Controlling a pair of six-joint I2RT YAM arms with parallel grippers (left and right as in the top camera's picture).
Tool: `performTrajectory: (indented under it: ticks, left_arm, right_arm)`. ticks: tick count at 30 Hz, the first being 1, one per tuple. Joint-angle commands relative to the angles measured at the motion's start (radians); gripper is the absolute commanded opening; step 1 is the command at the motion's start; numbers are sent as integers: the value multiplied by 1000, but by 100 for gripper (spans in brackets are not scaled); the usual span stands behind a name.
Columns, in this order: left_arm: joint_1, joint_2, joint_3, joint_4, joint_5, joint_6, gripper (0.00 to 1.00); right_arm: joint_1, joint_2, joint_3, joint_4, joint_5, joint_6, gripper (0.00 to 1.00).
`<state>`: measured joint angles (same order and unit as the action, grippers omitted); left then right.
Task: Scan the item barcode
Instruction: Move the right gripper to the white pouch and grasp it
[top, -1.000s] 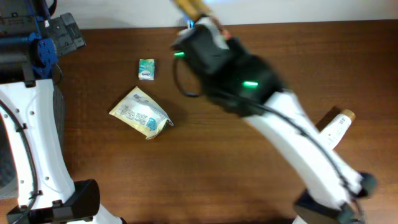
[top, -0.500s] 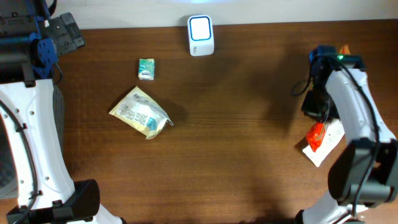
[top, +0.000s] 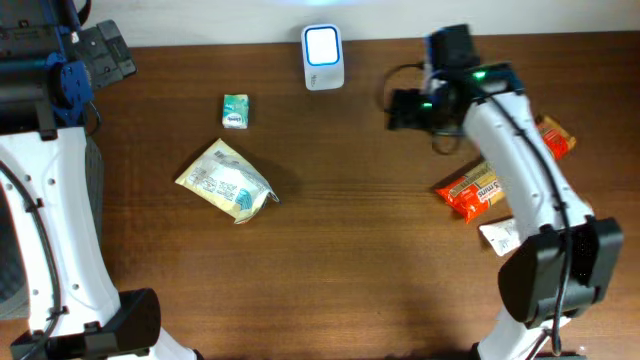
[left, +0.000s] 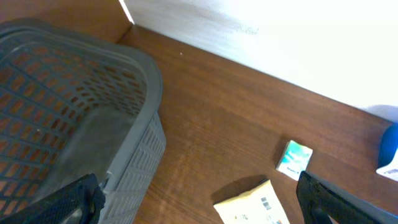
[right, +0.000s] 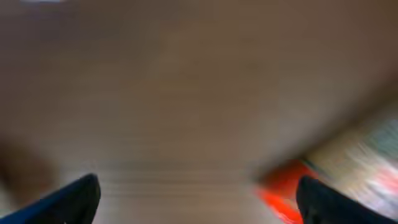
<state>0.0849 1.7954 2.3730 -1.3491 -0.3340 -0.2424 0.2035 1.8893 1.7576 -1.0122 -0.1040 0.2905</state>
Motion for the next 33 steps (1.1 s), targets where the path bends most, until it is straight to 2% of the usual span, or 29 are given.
performTrajectory:
  ticks: [1,2,5,7,10,13,14,16,17,18,19,20,21,22,23,24,25,27,28,29,31,33]
  left_arm:
    - [3,3,0,0,-11,12,99]
    - [3,3,0,0,-11,12,99]
    - [3,3,0,0,-11,12,99]
    - [3,3,0,0,-10,12,99]
    - [3,3,0,0,-11,12,99]
    - [3,3,0,0,-11,12,99]
    - [3,3,0,0,-10,12,99]
    - [3,3,0,0,-11,12,99]
    - [3,3,0,0,-11,12,99]
    - [3,3,0,0,-11,12,99]
    - [3,3,0,0,-11,12,99]
    - [3,3,0,0,-11,12,99]
    - [3,3,0,0,-10,12,99]
    - [3,3,0,0,-11,12,99]
    - [3,3,0,0,-11,12,99]
    - [3,3,0,0,-11,12,99]
    - [3,3,0,0,-11,12,99]
    - [3,3,0,0,-11,12,99]
    - [3,3,0,0,-11,12,99]
    - [3,3,0,0,-10,12,99]
    - [3,3,0,0,-10,12,99]
    - [3,3,0,0,-11,12,99]
  right_arm:
    - [144,88,13,142,-267,-47,99]
    - [198,128,13,183,-303,-27,99]
    - [354,265,13,307,-313,183,99]
    - [428,324,13,419,-362,182,99]
    - [505,389,13,465,-334,183,99]
    - [532,408,12,429,-329,190,72]
    - [524,408,12,412,-329,185,54]
    - [492,406,12,353,-330,138,28]
    - [465,401,12,311,-333,89,22]
    - [430,400,20,263,-369,-34,21]
    - [389,400,36,198,-445,-232,22]
    - [353,400,52,126,-484,-409,32]
    - [311,400,66,41,-483,-612,47]
    - [262,400,66,7,-460,-753,58]
    - [224,400,73,5,-430,-759,69]
    - [175,400,102,-14,-444,-732,85]
    - [132,400,157,-53,-465,-627,87]
    - [55,400,256,-150,-643,-373,88]
    - [22,400,268,-204,-720,-194,89]
    - [18,400,253,-215,-727,-171,89]
    - [63,403,177,-174,-727,-90,90]
    - [121,403,66,8,-727,76,90]
